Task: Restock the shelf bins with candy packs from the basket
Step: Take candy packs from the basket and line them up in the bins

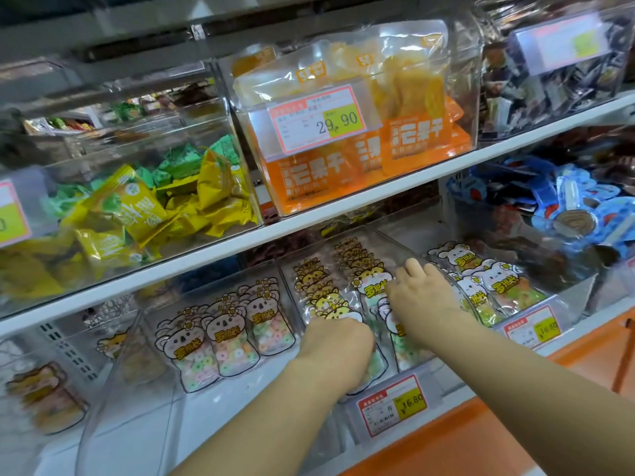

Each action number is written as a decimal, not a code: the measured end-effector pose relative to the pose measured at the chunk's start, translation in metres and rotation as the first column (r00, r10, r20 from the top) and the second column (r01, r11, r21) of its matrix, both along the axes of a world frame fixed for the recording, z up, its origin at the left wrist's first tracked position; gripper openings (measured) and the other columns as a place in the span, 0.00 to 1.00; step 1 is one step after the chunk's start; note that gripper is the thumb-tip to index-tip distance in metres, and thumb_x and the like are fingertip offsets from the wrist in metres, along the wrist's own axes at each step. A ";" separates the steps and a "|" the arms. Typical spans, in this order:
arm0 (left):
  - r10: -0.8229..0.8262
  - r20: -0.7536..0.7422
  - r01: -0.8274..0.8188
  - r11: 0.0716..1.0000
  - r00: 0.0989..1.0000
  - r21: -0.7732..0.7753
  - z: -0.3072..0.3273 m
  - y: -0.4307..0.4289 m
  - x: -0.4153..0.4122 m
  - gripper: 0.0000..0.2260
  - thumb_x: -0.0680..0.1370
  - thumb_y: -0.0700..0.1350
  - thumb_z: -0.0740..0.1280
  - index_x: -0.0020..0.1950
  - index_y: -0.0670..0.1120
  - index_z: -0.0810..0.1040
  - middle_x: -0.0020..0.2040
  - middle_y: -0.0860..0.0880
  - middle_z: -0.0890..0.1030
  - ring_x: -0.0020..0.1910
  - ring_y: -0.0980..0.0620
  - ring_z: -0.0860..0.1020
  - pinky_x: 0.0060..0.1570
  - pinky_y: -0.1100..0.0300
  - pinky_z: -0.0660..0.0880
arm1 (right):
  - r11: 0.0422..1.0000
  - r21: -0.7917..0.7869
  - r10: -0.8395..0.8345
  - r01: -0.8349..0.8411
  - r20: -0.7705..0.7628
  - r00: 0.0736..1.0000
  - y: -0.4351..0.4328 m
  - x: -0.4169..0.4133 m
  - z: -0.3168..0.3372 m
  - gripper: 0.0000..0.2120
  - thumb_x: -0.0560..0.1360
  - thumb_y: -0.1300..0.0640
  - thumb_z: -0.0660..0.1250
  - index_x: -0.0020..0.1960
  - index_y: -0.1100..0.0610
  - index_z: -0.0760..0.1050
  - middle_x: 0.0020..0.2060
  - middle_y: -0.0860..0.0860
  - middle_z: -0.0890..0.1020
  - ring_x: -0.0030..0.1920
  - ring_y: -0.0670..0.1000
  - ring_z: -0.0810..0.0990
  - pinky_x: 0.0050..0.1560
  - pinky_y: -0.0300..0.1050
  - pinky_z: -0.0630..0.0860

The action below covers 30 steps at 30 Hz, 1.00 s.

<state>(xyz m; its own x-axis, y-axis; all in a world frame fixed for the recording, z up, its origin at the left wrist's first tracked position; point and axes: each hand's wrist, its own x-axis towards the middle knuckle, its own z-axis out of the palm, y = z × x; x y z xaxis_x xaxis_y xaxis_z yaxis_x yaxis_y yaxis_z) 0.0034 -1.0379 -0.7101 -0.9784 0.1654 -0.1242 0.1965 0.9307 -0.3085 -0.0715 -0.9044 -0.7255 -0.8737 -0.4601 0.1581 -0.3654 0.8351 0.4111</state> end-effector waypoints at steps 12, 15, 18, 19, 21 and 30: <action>-0.065 -0.074 0.066 0.998 0.995 0.014 0.006 0.005 0.016 0.16 0.78 0.39 0.66 0.63 0.52 0.80 0.55 0.48 0.82 0.53 0.44 0.81 0.45 0.54 0.69 | 0.985 -0.172 -0.016 -0.008 -0.136 0.991 0.020 0.043 0.040 0.13 0.68 0.51 0.66 0.50 0.50 0.66 0.36 0.46 0.77 0.38 0.50 0.77 0.52 0.52 0.59; 0.051 -0.255 0.030 0.952 0.966 0.304 0.024 -0.007 0.031 0.12 0.81 0.44 0.64 0.64 0.51 0.77 0.57 0.49 0.79 0.54 0.44 0.80 0.52 0.50 0.75 | 0.958 -0.264 0.019 -0.110 -0.324 0.946 0.014 0.055 0.058 0.22 0.59 0.47 0.75 0.45 0.51 0.68 0.34 0.48 0.78 0.36 0.53 0.78 0.44 0.50 0.58; 0.262 -0.408 0.027 0.814 0.875 0.581 0.035 -0.040 0.051 0.17 0.78 0.56 0.69 0.60 0.53 0.67 0.57 0.54 0.72 0.54 0.49 0.76 0.47 0.52 0.71 | 0.887 -0.352 0.134 -0.300 -0.427 0.894 -0.009 0.075 0.068 0.25 0.52 0.49 0.80 0.43 0.54 0.72 0.32 0.50 0.76 0.34 0.56 0.76 0.43 0.51 0.60; 0.319 -0.396 0.024 0.753 0.861 0.657 0.035 -0.053 0.057 0.21 0.76 0.58 0.72 0.60 0.54 0.65 0.57 0.54 0.70 0.55 0.50 0.75 0.48 0.53 0.72 | 0.875 -0.347 0.172 -0.339 -0.432 0.885 -0.018 0.081 0.069 0.26 0.52 0.48 0.80 0.45 0.54 0.73 0.34 0.50 0.76 0.35 0.57 0.76 0.43 0.51 0.61; 0.362 -0.366 0.047 0.653 0.857 0.756 0.031 -0.078 0.066 0.30 0.72 0.58 0.76 0.66 0.55 0.62 0.62 0.54 0.67 0.61 0.51 0.73 0.57 0.51 0.73 | 0.852 -0.336 0.233 -0.402 -0.445 0.865 -0.040 0.091 0.070 0.27 0.53 0.46 0.80 0.48 0.53 0.75 0.36 0.49 0.76 0.38 0.57 0.76 0.44 0.52 0.64; 0.473 -0.161 -0.110 0.495 0.866 0.862 0.002 -0.153 0.080 0.37 0.63 0.62 0.78 0.66 0.51 0.68 0.59 0.52 0.75 0.60 0.53 0.74 0.60 0.51 0.75 | 0.846 -0.335 0.368 -0.416 -0.201 0.908 -0.130 0.098 0.067 0.29 0.59 0.41 0.77 0.54 0.49 0.72 0.43 0.48 0.81 0.47 0.55 0.80 0.48 0.52 0.65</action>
